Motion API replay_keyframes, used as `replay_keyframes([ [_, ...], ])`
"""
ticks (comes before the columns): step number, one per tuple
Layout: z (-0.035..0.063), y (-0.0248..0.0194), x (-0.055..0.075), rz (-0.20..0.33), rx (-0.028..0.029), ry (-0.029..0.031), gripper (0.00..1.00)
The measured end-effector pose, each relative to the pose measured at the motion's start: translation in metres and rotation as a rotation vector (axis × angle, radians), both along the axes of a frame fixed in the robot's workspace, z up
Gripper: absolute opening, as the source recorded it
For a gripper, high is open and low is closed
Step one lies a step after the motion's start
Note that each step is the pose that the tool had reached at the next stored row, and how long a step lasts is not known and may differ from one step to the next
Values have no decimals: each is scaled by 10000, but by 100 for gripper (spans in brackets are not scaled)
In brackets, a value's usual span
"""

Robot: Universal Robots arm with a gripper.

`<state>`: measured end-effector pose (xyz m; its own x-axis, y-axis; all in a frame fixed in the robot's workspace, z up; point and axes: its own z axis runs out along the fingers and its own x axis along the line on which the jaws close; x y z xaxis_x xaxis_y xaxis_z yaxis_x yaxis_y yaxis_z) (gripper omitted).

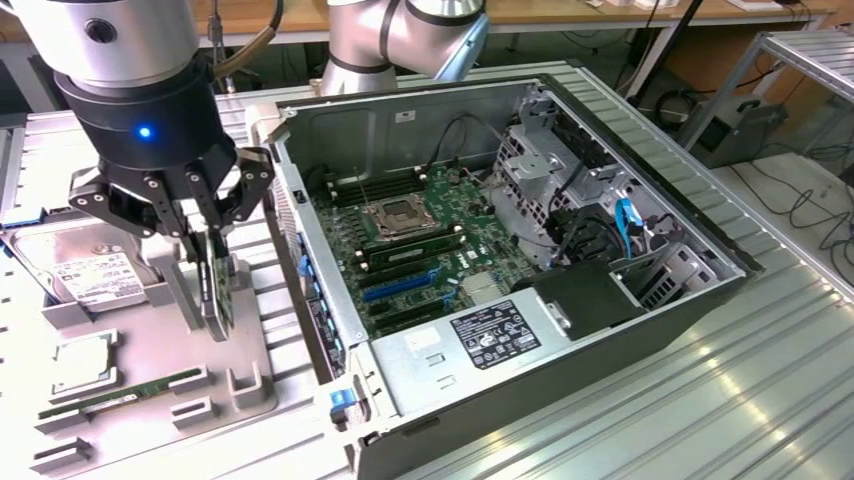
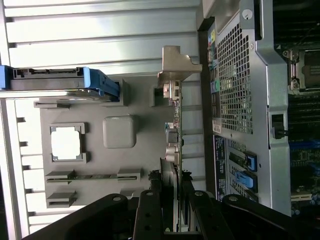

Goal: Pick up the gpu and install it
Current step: 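Pick up the gpu and move the gpu toward the slot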

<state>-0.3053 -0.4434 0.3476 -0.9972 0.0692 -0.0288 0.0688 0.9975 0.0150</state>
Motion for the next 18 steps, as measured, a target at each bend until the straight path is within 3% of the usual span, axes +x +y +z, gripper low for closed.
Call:
replay_keyframes([
  [18, 98, 0, 0, 0, 0, -1, 26],
])
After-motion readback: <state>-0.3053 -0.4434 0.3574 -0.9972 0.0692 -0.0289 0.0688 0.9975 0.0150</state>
